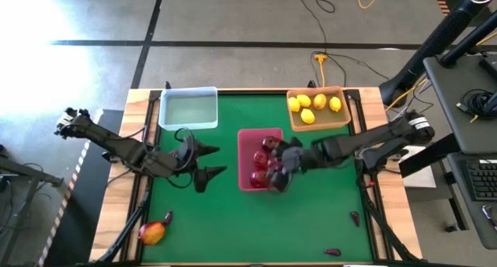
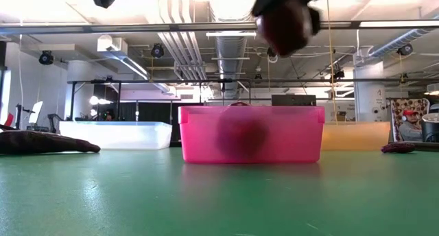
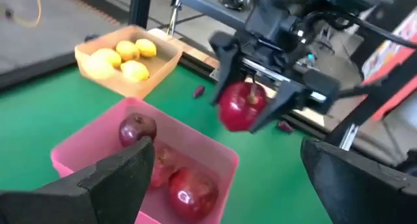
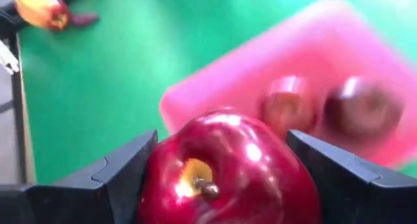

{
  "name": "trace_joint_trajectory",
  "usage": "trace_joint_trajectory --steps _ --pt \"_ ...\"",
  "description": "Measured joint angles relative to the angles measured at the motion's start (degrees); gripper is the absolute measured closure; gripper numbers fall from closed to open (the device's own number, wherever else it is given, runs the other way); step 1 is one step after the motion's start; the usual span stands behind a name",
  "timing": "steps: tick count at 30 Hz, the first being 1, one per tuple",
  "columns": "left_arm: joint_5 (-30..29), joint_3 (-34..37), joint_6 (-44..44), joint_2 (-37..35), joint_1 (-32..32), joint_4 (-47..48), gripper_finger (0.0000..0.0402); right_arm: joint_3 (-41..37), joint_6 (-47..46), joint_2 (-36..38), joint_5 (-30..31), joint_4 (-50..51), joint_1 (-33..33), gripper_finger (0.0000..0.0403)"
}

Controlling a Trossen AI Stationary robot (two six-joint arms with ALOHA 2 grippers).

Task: Sort produce into baskets
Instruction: Put the apple into the red bin

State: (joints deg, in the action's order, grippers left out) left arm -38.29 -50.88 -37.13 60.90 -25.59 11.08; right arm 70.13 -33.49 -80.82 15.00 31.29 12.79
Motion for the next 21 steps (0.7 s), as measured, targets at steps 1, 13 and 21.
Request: trace_joint_trajectory --steps 1,13,21 --pt "0.00 -0.02 -1.70 0.03 -0.02 0.08 0.0035 -2.18 3.43 0.89 -0.60 -3.96 -1.30 0.0091" --pt "-0.05 -0.02 -27.09 2.16 0.18 0.20 0.0035 -34.65 20.70 2.67 -15.49 -57.38 -8.44 0.0092" --pt "-5.75 0.00 -31.16 1.01 1.60 0.76 0.0035 -41.34 24.21 -2.58 -19.97 -73.65 -11.80 0.0088"
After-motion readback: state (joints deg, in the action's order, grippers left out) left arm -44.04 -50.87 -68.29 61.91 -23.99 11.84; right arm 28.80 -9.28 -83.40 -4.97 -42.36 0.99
